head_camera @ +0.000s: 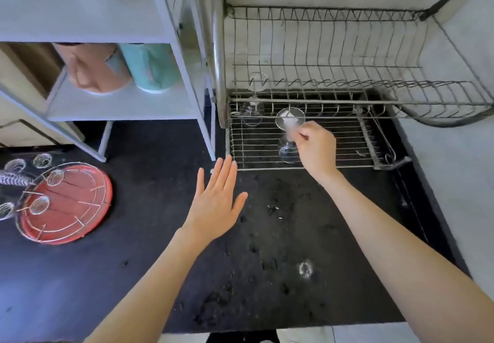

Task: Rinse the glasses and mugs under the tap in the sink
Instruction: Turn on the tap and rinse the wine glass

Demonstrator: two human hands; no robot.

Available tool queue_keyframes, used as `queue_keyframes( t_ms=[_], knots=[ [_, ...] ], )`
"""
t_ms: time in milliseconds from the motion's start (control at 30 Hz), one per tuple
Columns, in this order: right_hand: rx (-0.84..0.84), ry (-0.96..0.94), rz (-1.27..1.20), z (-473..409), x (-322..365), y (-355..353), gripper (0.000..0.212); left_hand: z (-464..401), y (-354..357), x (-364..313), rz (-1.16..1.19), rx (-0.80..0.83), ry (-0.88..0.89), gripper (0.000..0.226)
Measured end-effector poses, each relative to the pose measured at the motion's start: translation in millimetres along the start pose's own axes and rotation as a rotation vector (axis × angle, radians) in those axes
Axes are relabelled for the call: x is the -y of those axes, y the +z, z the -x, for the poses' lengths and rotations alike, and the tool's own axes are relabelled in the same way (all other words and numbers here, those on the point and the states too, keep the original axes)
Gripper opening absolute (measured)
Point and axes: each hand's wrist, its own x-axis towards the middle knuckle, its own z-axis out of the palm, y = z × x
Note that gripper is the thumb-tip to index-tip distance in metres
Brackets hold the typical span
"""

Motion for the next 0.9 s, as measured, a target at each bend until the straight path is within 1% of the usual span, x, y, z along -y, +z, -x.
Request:
queue_keyframes(
  t_ms=[67, 133, 233, 300, 367, 433, 500, 567, 600, 700, 733, 833, 900],
  knots=[
    [0.008, -0.007, -0.011, -16, -4, 9, 0.018, -7, 2, -1, 0.002, -0.003, -0.022, 0.073],
    [0.009, 0.057, -0.086, -29, -10, 18, 0.016, -11, 5, -2, -0.003, -0.007, -0.044, 0.071],
    [0.004, 0.165, -0.248, -46, -17, 29, 0.018, -14, 8, -4, -0.005, -0.003, -0.078, 0.076],
    [-0.010, 0.139, -0.222, -59, -19, 34, 0.022, -14, 10, -5, -0.008, 0.009, -0.091, 0.082],
    [-0.039, 0.085, -0.228, -72, -17, 35, 0.030, -15, 10, -5, -0.015, 0.015, -0.098, 0.089],
    [-0.059, 0.041, -0.242, -86, -12, 37, 0.048, -15, 10, -5, -0.017, 0.020, -0.107, 0.090],
    [-0.065, 0.031, -0.177, -96, -11, 43, 0.063, -15, 10, -6, -0.017, 0.025, -0.114, 0.089],
    [-0.068, 0.039, -0.141, -100, -14, 50, 0.068, -15, 10, -6, -0.022, 0.034, -0.119, 0.089],
    [-0.067, 0.053, -0.156, -100, -17, 52, 0.063, -16, 10, -6, -0.024, 0.037, -0.121, 0.089],
    [-0.066, 0.111, -0.212, -98, -21, 56, 0.028, -15, 9, -6, -0.021, 0.038, -0.125, 0.088],
    [-0.066, 0.118, -0.198, -97, -21, 55, 0.023, -15, 9, -6, -0.021, 0.040, -0.126, 0.087],
    [-0.026, 0.118, -0.191, -96, -21, 54, 0.020, -16, 7, -5, -0.018, 0.060, -0.132, 0.086],
    [0.012, 0.120, -0.219, -89, -21, 52, 0.024, -16, 7, -4, -0.025, 0.084, -0.121, 0.093]
  ],
)
